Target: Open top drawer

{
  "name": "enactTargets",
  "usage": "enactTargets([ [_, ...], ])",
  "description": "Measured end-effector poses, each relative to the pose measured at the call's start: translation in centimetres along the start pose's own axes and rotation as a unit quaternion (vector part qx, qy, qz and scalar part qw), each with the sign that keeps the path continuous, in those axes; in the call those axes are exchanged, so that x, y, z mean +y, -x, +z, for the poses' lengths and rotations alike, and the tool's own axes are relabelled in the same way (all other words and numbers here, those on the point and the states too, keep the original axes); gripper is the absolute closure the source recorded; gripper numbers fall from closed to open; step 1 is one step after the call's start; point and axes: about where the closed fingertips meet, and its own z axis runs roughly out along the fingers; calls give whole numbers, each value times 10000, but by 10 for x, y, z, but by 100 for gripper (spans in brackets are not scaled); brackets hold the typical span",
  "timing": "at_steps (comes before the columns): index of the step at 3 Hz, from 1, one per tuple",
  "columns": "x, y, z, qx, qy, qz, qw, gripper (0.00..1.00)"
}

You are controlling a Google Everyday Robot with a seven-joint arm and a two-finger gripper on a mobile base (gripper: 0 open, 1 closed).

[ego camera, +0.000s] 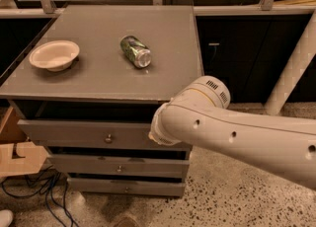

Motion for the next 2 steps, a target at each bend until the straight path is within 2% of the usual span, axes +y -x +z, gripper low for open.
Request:
enactTargets([
  [2, 0, 0, 0, 0, 0, 0, 10000, 13],
])
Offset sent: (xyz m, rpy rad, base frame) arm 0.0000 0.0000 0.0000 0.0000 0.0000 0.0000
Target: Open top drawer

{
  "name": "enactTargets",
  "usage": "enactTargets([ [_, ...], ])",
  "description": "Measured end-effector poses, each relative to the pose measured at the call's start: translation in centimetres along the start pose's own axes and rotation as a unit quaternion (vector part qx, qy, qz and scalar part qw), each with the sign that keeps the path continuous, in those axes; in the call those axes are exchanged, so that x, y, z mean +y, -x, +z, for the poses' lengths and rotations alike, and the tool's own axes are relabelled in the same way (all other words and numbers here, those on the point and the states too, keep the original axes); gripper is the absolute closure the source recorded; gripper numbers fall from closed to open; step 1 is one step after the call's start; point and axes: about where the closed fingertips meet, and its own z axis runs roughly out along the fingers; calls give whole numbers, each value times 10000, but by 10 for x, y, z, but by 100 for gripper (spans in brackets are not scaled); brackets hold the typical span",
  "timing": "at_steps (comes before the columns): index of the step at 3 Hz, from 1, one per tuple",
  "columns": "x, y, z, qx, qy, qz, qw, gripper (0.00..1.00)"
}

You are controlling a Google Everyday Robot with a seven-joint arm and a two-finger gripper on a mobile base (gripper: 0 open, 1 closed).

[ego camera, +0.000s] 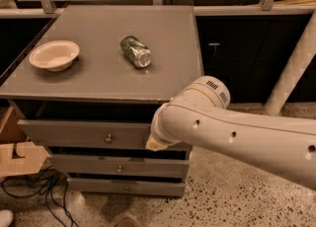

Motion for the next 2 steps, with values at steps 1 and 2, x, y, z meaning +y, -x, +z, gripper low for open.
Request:
enactTargets([
  [1, 0, 0, 0, 0, 0, 0, 10000, 0],
  [2, 0, 0, 0, 0, 0, 0, 10000, 0],
])
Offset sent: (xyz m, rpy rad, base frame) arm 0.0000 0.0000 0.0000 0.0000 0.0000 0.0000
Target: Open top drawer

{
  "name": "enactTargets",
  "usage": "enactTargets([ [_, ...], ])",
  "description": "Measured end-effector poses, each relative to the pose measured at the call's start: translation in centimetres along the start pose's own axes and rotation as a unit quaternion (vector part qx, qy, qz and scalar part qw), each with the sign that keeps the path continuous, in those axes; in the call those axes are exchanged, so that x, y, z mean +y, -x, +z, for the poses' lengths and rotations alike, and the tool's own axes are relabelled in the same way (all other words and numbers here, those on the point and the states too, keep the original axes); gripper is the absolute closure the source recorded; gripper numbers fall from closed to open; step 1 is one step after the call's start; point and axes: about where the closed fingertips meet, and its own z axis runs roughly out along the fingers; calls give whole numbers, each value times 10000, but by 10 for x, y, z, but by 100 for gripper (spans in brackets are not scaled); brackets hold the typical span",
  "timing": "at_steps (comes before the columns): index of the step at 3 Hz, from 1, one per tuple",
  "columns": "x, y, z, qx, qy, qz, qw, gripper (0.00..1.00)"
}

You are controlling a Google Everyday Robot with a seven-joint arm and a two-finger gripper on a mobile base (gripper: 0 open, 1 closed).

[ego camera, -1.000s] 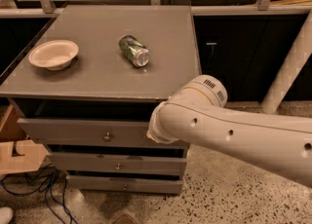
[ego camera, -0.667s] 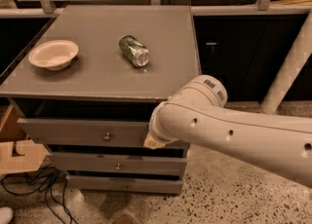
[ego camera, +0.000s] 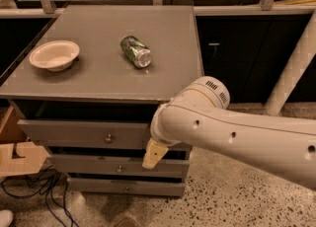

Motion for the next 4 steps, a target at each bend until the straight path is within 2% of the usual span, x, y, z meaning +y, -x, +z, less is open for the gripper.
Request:
enactTargets([
  [1, 0, 2, 3, 36, 12, -55, 10000, 0],
  [3, -5, 6, 39, 349, 111, -366, 9987, 0],
  [4, -4, -2, 49, 514, 201, -465, 9974, 0],
])
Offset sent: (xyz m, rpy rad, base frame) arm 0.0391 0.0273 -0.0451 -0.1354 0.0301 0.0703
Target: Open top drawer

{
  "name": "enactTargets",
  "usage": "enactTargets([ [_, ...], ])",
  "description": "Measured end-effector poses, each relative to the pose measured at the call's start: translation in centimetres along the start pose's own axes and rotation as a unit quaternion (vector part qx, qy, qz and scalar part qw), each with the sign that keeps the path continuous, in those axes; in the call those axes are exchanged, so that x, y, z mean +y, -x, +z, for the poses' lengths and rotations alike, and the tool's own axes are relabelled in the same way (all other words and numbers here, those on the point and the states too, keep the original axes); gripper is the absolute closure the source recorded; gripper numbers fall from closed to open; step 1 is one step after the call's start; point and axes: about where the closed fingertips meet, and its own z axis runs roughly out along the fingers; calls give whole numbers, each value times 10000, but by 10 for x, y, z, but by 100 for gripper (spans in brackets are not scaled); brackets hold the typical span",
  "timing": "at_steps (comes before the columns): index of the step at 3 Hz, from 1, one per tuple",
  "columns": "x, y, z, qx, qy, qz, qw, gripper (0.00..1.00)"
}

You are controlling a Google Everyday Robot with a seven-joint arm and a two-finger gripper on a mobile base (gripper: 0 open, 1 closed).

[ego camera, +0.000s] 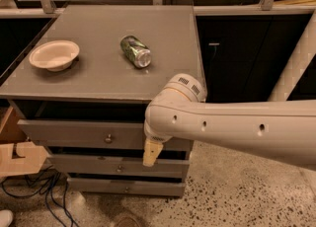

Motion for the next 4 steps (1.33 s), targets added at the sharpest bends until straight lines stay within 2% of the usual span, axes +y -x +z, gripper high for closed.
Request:
enactTargets([
  [1, 3, -2, 5, 30, 70, 1, 10000, 0],
  [2, 16, -11, 26, 121, 325, 26, 9994, 0],
  [4, 30, -40, 35, 244, 546, 400, 9974, 0],
])
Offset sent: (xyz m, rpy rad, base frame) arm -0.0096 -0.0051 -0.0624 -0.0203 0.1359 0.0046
